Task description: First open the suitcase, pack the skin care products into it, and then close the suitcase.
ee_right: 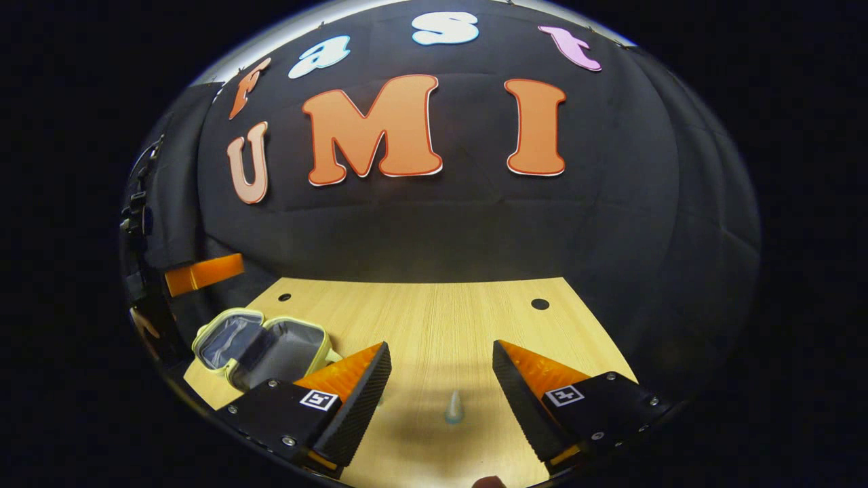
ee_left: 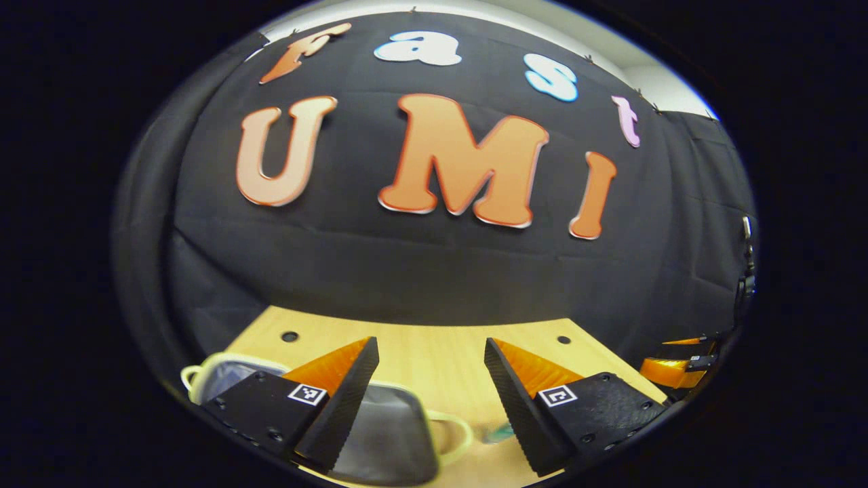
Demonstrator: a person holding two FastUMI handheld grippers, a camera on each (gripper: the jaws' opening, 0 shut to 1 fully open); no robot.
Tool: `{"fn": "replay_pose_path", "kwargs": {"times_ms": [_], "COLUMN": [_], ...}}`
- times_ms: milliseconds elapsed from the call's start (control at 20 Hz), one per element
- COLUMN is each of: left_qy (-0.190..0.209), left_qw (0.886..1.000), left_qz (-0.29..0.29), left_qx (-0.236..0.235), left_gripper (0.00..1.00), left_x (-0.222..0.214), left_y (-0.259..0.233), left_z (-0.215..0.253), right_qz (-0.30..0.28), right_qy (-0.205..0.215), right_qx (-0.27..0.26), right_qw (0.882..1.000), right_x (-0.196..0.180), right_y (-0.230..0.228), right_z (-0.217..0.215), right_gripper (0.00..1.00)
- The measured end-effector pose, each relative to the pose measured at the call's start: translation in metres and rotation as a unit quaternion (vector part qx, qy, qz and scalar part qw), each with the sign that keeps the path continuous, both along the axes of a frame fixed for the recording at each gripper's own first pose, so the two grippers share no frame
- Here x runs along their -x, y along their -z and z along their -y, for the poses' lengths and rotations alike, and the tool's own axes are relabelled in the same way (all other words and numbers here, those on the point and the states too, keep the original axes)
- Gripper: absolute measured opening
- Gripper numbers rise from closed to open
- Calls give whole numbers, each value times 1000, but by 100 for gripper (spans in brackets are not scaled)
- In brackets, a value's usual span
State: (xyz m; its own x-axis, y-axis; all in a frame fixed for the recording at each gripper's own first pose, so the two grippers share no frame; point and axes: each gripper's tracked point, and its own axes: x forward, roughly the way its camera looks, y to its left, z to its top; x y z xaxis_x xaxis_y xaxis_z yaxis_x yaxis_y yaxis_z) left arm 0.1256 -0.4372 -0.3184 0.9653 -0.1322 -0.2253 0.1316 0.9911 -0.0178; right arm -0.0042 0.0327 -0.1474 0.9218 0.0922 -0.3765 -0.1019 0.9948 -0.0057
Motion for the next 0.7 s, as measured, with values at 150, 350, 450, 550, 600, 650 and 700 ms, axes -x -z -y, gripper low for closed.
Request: {"fn": "replay_pose_path", "kwargs": {"times_ms": [150,350,450,550,600,650,700], "left_qy": [5,31,31,23,16,10,4], "left_qw": [999,997,996,996,994,994,993], "left_qz": [-11,-31,-46,-64,-80,-91,-99], "left_qx": [-38,-62,-62,-63,-67,-67,-64], "left_gripper": [97,97,97,97,97,97,97], "left_x": [0,-5,-6,-8,-7,-6,-7], "left_y": [41,104,131,164,186,204,215], "left_z": [52,102,112,118,116,114,113], "right_qz": [-20,-38,-48,-63,-73,-80,-85], "right_qy": [-19,-23,-25,-29,-32,-37,-41], "right_qx": [-1,-3,6,13,15,14,15], "right_qw": [1000,999,999,998,997,996,995], "right_x": [3,3,3,-1,-4,-5,-6], "right_y": [16,33,44,59,68,75,80], "right_z": [19,37,47,54,57,57,57], "right_gripper": [95,95,95,95,95,96,96]}}
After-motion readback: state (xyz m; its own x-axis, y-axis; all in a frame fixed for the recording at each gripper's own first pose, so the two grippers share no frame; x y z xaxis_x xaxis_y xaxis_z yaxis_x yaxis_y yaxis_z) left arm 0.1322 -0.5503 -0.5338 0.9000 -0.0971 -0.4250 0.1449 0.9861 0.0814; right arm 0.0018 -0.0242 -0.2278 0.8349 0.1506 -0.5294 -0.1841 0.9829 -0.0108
